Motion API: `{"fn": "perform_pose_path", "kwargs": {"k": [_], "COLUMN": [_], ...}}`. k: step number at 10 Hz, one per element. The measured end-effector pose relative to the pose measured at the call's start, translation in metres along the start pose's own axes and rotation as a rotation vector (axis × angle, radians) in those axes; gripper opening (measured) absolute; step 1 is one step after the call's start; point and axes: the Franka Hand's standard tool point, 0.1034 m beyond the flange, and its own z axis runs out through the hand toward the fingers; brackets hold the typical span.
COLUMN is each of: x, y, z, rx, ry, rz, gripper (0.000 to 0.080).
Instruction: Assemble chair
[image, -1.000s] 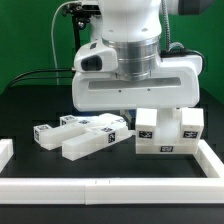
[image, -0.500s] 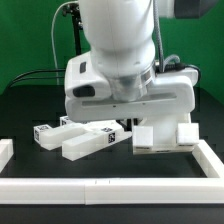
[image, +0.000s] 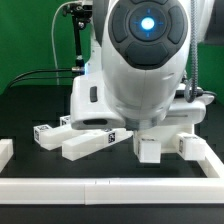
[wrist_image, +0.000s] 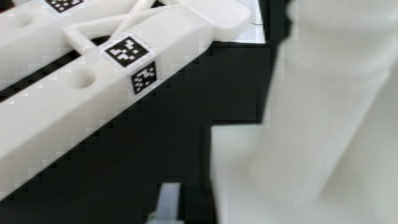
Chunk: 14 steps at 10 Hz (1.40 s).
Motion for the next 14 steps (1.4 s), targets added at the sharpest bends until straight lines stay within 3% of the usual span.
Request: {"fn": "perform_pose_path", "kwargs": {"k": [2, 6, 10, 11, 12, 13, 14], "x": [0.001, 0.006, 0.006, 0.007, 0.013, 0.017, 0.017], "y": [0.000, 0.002, 0.004, 0.001, -0.006, -0.014, -0.017], "z": [0.002, 0.026, 0.026, 0.025, 0.026, 0.030, 0.030], "rx": [0.000, -0.001, 0.001, 0.009, 0.038, 0.087, 0.087], "ry": [-0.002, -0.098, -0.097, -0.095, -0.094, -0.101, -0.104], "rz": [0.008, 0.206, 0.207, 0.175, 0.162, 0.150, 0.152], "gripper": [0.0031, 0.0031, 0.0031, 0.0031, 0.0031, 0.0031, 0.0031]}}
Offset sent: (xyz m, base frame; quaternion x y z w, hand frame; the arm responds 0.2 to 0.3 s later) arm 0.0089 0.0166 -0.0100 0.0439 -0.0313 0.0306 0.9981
